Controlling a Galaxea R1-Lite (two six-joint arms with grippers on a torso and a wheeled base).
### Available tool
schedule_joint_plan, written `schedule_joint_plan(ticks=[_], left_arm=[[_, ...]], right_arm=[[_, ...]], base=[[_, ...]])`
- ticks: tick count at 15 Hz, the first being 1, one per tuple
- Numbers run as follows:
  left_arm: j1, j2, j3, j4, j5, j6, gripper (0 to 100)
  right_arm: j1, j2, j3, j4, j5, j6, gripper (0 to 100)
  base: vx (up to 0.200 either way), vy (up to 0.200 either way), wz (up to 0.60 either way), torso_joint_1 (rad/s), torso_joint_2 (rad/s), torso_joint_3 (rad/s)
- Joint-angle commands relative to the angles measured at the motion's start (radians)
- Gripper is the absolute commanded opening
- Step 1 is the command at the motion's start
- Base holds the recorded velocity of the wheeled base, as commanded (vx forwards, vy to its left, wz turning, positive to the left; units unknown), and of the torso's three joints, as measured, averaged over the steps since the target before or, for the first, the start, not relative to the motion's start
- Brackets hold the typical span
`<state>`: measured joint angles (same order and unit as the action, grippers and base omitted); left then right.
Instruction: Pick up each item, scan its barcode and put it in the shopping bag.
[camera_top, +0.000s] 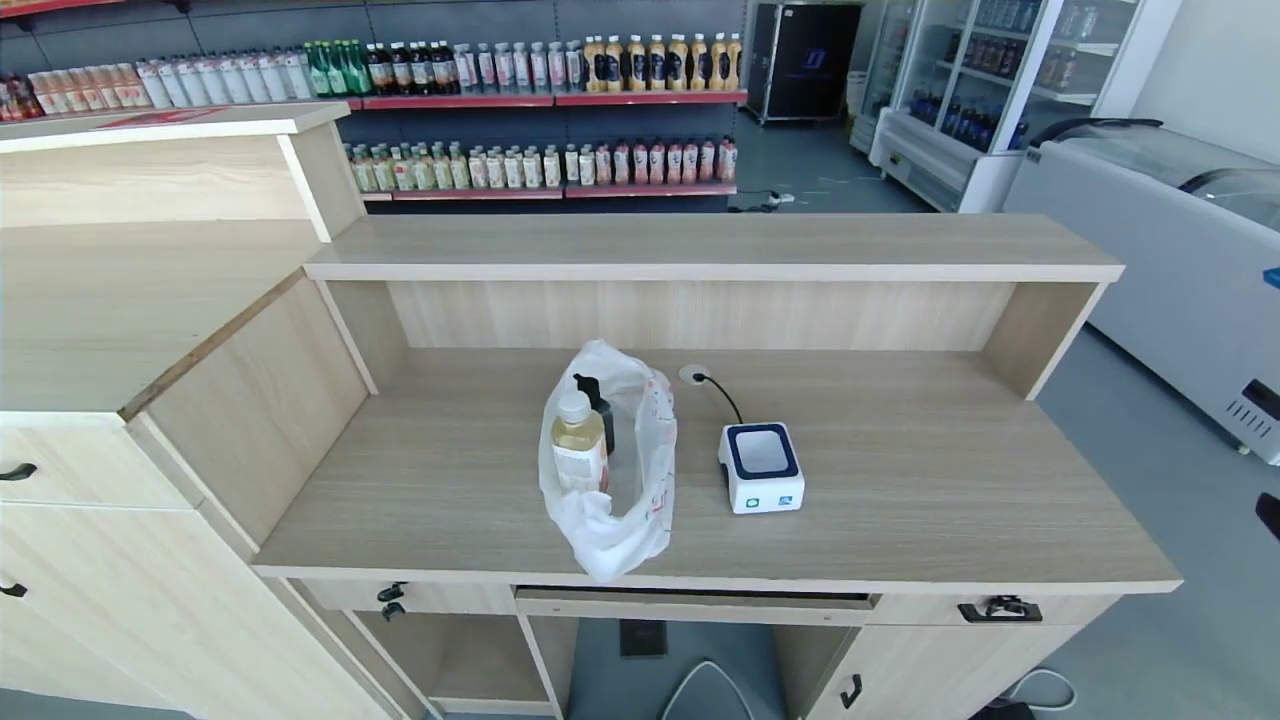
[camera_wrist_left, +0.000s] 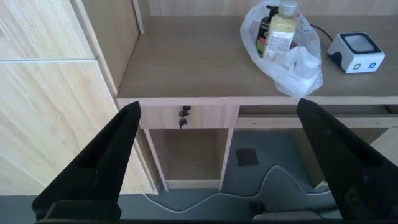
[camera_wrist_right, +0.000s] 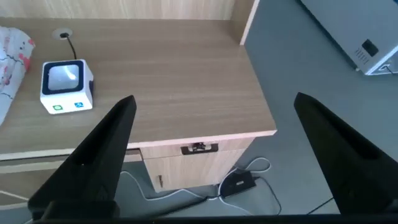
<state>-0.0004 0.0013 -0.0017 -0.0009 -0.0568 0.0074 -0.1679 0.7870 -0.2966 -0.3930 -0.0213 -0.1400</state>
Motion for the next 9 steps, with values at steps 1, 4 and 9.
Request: schedule_joint_plan(ticks=[1, 4, 9], left_arm=[[0.000, 0.000, 0.000, -0.001, 0.000, -0.001, 100], [0.000, 0.000, 0.000, -0.001, 0.000, 0.000, 100], [0.000, 0.000, 0.000, -0.001, 0.000, 0.000, 100]], right_arm=[[0.091, -0.212, 0.237, -0.056, 0.004, 0.085, 100], [0.113, -0.410, 0.297, 0.040, 0.026, 0.077, 100], [0.120, -0.620, 0.297, 0.258, 0.061, 0.074, 100]], base=[[0.000, 0.000, 0.00, 0.000, 0.00, 0.000], [0.000, 0.000, 0.00, 0.000, 0.00, 0.000], [0.000, 0.000, 0.00, 0.000, 0.00, 0.000]])
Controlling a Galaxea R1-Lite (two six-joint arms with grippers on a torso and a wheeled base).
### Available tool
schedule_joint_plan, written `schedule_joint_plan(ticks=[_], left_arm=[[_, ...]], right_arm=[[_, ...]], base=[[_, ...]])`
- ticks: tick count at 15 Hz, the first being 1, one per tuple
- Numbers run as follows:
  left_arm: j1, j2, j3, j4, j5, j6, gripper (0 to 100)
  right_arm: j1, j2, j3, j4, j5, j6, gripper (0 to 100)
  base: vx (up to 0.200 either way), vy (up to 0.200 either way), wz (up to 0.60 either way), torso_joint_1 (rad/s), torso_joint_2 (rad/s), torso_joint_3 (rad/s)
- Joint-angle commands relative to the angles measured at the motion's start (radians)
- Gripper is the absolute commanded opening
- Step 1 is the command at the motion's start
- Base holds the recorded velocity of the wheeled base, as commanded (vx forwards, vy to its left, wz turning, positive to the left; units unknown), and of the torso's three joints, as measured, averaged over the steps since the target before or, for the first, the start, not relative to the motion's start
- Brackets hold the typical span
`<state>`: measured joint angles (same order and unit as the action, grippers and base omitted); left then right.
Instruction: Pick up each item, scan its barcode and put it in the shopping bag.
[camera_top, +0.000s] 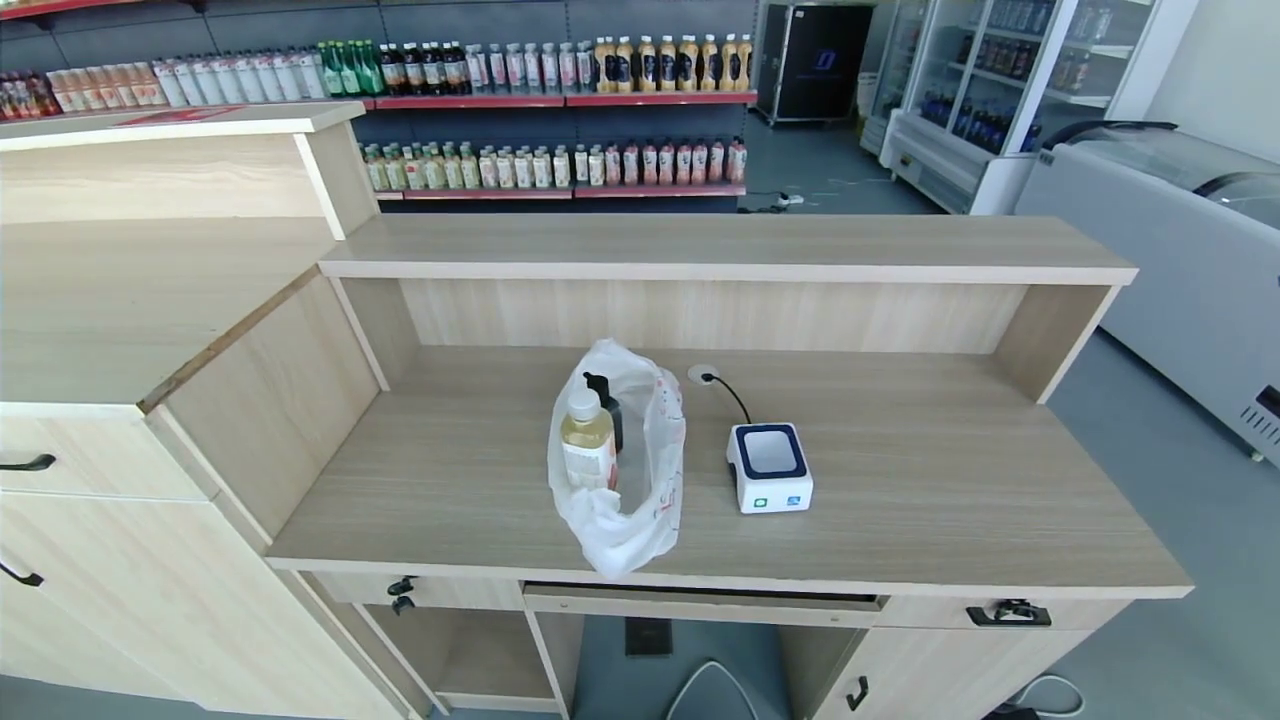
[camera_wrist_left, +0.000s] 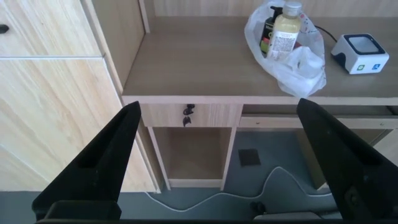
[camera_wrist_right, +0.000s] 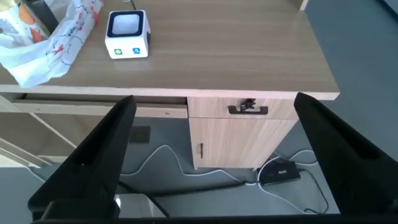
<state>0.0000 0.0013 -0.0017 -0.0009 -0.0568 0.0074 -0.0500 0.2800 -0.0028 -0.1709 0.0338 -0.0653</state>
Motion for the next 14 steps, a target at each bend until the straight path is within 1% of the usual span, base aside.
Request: schedule_joint_plan(ticks=[1, 4, 9, 14], left_arm=[[0.000, 0.000, 0.000, 0.001, 0.000, -0.001, 100], [0.000, 0.000, 0.000, -0.001, 0.000, 0.000, 100], [0.000, 0.000, 0.000, -0.001, 0.000, 0.000, 100], [0.000, 0.000, 0.000, -0.001, 0.000, -0.001, 100]], right_arm=[[0.002, -0.143, 0.003, 0.065, 0.008, -0.001, 100], [0.012, -0.211, 0.003, 0.157, 0.017, -0.002, 100], [0.041, -0.274, 0.003, 0.162, 0.018, 0.016, 100], [0.045, -0.280, 0.003, 0.162, 0.015, 0.021, 100]], base=[[0.000, 0.000, 0.00, 0.000, 0.00, 0.000], [0.000, 0.000, 0.00, 0.000, 0.00, 0.000], [0.000, 0.000, 0.00, 0.000, 0.00, 0.000], [0.000, 0.000, 0.00, 0.000, 0.00, 0.000]])
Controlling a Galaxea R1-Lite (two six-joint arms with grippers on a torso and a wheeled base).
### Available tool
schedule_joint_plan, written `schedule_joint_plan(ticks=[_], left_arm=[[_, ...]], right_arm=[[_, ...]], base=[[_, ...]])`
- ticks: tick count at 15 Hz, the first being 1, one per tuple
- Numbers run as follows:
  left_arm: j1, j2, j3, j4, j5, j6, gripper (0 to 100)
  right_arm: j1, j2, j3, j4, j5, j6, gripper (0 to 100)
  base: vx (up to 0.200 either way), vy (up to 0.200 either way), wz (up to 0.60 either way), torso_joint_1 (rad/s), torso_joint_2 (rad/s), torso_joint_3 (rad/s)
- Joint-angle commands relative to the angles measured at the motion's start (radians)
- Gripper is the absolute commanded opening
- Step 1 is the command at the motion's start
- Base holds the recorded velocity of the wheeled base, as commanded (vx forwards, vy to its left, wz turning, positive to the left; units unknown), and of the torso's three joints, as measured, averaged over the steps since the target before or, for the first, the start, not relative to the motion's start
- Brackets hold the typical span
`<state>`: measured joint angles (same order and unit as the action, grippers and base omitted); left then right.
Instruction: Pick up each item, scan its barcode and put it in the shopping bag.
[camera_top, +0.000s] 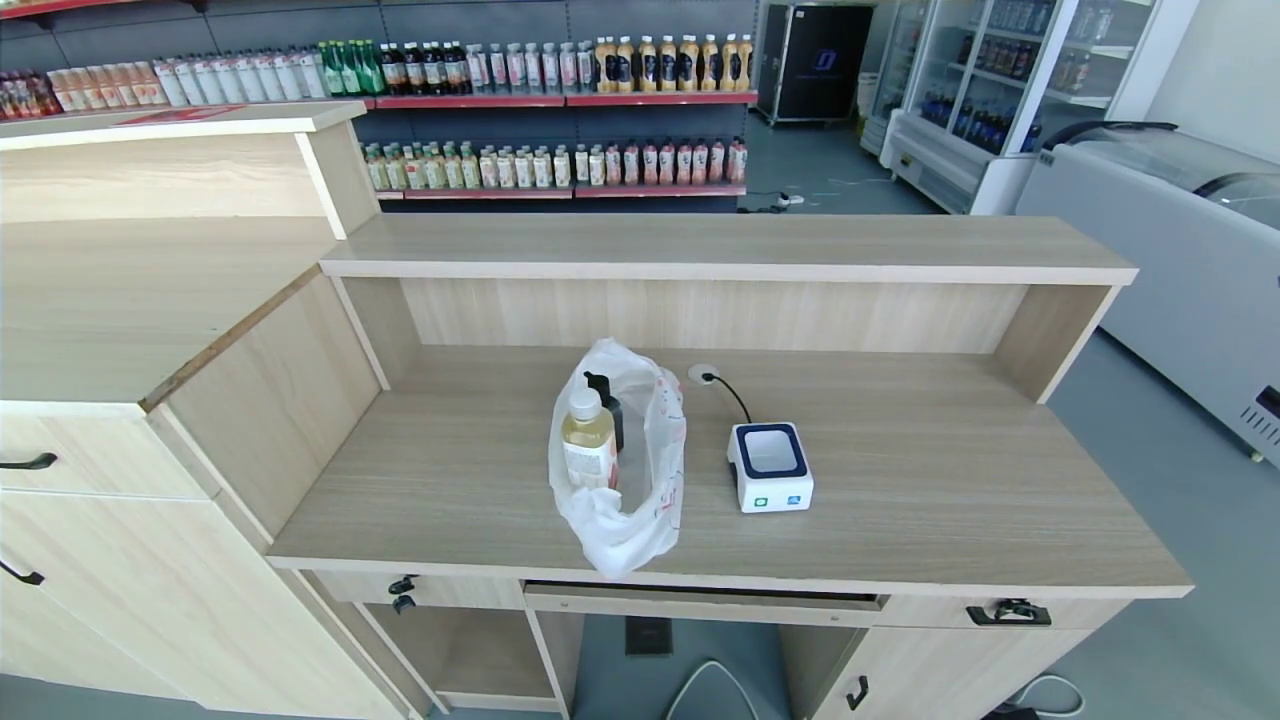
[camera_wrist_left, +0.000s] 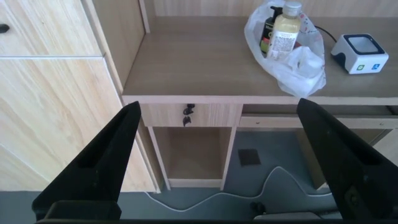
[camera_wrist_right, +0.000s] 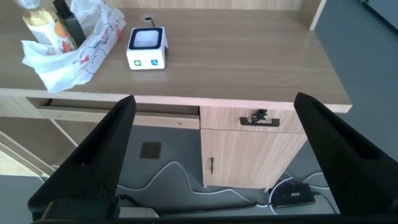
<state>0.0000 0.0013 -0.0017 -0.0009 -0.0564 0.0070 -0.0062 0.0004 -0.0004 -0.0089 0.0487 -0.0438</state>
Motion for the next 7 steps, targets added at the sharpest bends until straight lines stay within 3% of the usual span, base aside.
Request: schedule_joint_plan(ticks=[1, 7], left_arm=[[0.000, 0.000, 0.000, -0.001, 0.001, 0.001, 100], [0.000, 0.000, 0.000, -0.001, 0.000, 0.001, 100]], right_arm=[[0.000, 0.000, 0.000, 0.000, 0.000, -0.001, 100], [0.002, 0.000, 0.000, 0.000, 0.000, -0.001, 100]], base=[[0.000, 0.000, 0.00, 0.000, 0.00, 0.000], [0.000, 0.000, 0.00, 0.000, 0.00, 0.000]])
